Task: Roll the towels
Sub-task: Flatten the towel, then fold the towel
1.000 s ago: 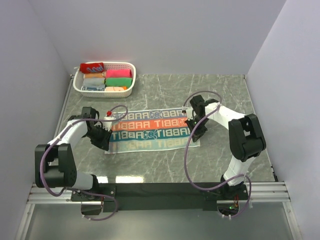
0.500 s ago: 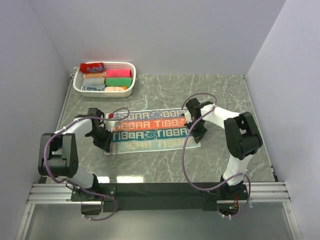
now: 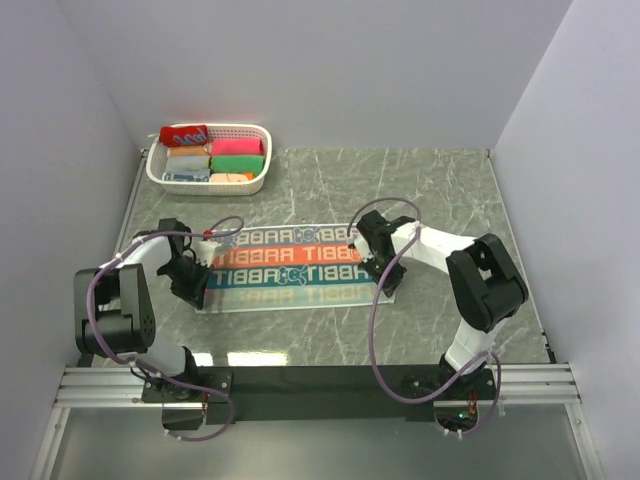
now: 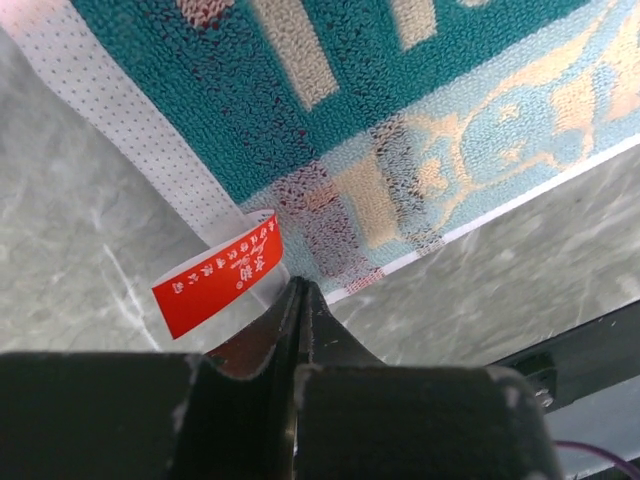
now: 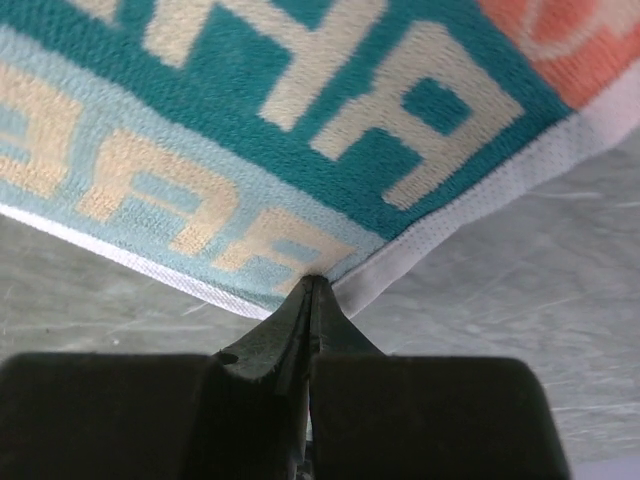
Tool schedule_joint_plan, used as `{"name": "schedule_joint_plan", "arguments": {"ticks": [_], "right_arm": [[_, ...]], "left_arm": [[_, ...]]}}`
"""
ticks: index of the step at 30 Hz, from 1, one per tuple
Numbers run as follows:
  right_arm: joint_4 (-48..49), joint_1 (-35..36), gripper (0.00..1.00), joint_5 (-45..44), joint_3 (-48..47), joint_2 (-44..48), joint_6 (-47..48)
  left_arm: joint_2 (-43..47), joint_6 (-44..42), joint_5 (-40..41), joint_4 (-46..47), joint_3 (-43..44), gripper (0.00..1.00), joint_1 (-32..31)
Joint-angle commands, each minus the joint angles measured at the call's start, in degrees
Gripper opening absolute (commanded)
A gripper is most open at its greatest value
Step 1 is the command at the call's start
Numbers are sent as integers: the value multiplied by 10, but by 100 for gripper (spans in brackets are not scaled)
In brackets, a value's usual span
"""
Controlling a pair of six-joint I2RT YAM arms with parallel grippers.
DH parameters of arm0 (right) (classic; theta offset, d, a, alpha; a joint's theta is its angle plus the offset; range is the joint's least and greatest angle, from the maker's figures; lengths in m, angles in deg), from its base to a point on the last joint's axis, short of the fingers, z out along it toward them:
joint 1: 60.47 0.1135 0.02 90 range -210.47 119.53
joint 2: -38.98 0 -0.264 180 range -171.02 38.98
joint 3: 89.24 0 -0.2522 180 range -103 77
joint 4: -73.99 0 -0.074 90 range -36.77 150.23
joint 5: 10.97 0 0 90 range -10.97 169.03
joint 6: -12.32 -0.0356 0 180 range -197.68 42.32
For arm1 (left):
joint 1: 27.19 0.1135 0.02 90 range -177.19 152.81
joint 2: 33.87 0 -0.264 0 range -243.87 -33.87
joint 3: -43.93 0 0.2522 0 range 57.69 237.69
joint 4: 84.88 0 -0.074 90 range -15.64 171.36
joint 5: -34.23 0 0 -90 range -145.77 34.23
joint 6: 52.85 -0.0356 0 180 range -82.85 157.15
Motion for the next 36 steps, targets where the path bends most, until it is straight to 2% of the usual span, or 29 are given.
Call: {"name": "schedule_joint_plan", "arguments": {"ticks": [1, 3, 6, 8, 9, 10, 11, 14, 17, 18, 19, 22, 24, 29, 36], "right_arm": [[-26, 15, 0, 7, 30, 10, 20], [-30, 15, 1, 4, 20, 22, 13], [-29, 7, 26, 1, -10, 72, 11], [-23, -13, 47, 4, -30, 108, 13], [-9, -26, 64, 6, -48, 116, 16], [0, -37, 69, 7, -57, 124, 16], [5, -63, 70, 9, -69, 123, 16], [22, -127, 70, 53, -125, 85, 7], [19, -157, 62, 89, -205, 16, -4], [17, -168, 53, 96, -245, -5, -14], [15, -171, 50, 110, -265, -40, -23], [13, -172, 42, 118, -326, -99, -49], [12, -172, 38, 108, -359, -123, -59], [6, -172, 34, 76, -412, -198, -65], [6, -159, 34, 72, -422, -249, -63]], "left_arm": [[4, -36, 41, -29, 22, 5, 10], [7, -41, 20, -45, 33, 6, 9], [19, -48, -34, -99, 84, 18, 10], [26, -48, -60, -122, 143, 26, 10], [26, -46, -67, -123, 163, 27, 10], [24, -31, -68, -118, 202, 30, 11], [21, -24, -68, -101, 219, 38, 12], [3, 6, -66, -52, 265, 55, 23], [-36, 52, -46, 20, 294, 62, 28], [-47, 64, -47, 52, 310, 62, 32], [-70, 88, -52, 63, 320, 62, 34], [-112, 126, -82, 96, 352, 60, 41], [-137, 141, -91, 95, 381, 55, 40], [-188, 152, -97, 97, 403, 50, 41], [-215, 160, -92, 104, 397, 53, 40]]}}
